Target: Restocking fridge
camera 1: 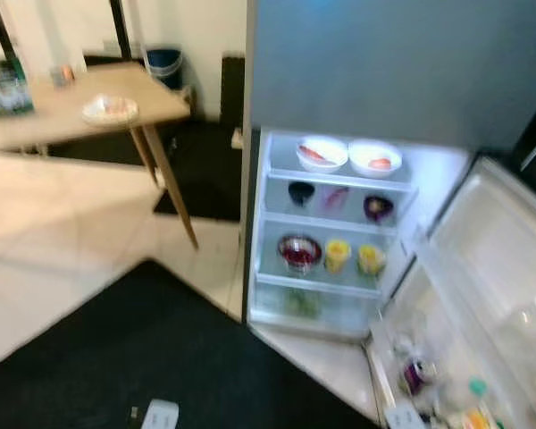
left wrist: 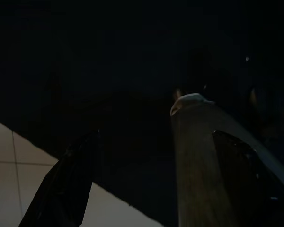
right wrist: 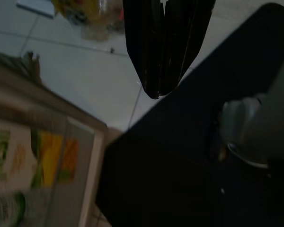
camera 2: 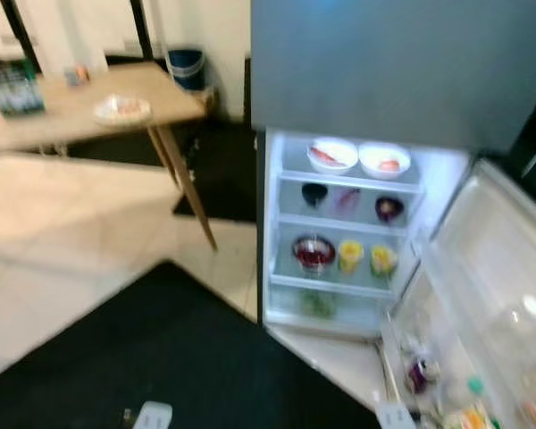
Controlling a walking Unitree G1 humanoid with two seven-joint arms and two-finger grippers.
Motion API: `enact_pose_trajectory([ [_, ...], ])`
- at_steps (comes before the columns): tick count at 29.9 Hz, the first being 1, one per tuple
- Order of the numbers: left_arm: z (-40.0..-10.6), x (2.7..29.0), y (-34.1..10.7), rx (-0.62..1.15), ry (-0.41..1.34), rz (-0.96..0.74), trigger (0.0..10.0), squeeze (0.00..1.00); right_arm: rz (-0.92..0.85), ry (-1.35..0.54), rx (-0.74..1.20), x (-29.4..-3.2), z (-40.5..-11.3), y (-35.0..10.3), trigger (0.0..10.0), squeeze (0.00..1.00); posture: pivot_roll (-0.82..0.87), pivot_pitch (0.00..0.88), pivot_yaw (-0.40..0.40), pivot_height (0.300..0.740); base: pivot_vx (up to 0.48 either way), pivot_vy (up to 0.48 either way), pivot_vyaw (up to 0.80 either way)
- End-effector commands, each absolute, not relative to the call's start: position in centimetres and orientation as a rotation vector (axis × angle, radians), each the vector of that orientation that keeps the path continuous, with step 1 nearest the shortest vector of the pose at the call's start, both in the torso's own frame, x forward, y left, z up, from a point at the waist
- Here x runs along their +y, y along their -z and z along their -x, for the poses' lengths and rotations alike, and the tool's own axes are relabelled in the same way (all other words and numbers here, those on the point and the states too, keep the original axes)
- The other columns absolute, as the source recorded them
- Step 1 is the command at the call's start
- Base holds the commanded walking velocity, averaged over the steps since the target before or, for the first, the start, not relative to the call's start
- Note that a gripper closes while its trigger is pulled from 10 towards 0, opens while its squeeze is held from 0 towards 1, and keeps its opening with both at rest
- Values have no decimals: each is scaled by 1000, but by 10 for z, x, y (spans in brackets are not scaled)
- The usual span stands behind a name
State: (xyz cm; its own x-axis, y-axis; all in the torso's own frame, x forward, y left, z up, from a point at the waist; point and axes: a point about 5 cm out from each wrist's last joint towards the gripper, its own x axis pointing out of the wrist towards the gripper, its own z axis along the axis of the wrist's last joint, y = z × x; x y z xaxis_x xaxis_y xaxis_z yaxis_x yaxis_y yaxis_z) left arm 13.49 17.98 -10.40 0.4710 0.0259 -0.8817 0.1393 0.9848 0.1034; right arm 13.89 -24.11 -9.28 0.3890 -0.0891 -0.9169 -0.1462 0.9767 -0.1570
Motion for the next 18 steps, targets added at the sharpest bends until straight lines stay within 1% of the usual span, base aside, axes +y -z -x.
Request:
enact_pose_trajectory([
  [1, -124, 175, 108, 1122, 84, -153, 10000, 0, 216, -28, 1181, -242, -136, 94, 10000, 0, -51, 0, -67, 740, -270, 0, 0],
  [8, -121, 174, 109, 1127, 103, -162, 10000, 0, 222, -30, 1187, -243, -134, 94, 10000, 0, -61, 0, -66, 740, 0, 0, 0],
  [18, -121, 176, 109, 1123, 100, -170, 10000, 0, 212, -31, 1202, -243, -129, 96, 10000, 0, -63, 0, -64, 740, 0, 0, -800],
])
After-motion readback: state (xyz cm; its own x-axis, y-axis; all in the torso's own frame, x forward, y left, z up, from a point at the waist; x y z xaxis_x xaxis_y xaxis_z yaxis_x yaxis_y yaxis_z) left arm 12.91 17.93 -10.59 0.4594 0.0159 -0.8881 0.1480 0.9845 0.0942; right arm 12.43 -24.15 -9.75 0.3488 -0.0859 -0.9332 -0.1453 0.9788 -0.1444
